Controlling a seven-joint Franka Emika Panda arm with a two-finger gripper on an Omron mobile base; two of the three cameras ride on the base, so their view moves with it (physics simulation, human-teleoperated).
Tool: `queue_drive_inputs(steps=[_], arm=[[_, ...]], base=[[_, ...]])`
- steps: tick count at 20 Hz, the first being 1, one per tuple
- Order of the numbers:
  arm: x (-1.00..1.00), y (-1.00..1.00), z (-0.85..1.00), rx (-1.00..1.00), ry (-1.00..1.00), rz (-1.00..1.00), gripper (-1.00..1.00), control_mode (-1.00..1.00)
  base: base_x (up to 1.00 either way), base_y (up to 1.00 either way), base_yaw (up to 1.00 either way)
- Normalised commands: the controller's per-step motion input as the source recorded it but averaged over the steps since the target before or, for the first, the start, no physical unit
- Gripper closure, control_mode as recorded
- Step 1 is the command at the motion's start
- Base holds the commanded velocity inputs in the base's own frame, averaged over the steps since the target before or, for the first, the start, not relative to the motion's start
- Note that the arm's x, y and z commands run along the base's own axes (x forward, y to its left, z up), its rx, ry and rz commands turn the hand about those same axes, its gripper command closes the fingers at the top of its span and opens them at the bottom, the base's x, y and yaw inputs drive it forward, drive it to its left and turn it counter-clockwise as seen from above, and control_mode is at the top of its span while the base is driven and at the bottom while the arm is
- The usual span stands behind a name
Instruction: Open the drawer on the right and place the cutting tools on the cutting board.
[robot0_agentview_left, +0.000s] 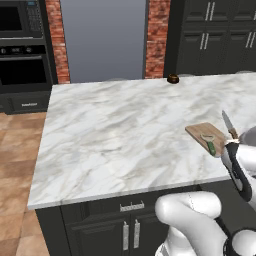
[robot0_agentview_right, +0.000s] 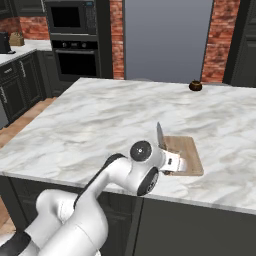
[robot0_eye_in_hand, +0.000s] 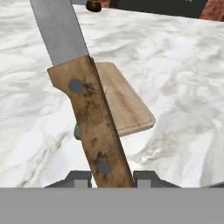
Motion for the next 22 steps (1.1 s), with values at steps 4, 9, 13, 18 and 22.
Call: queue_drive_inputs(steps=[4, 9, 13, 18, 22], arm=[[1.00, 0.90, 0.62, -0.09, 0.50, -0.18, 1.00, -1.00], [0.34, 0.16, 0.13, -0.02, 0.23, -0.04, 1.00, -1.00], [0.45, -0.44, 0.36, 0.17, 0.05, -0.13, 1.00, -1.00], [0.51, -0.79, 0.01, 0.27, 0.07, -0.07, 1.00, -1.00], [0.07, -0.15, -0.10, 0.03, 0.01, 0.00, 1.00, -1.00]], base=[[0.00, 0.00, 0.00], [0.00, 0.00, 0.00], [0.00, 0.00, 0.00], [0.00, 0.00, 0.00], [0.00, 0.00, 0.00]])
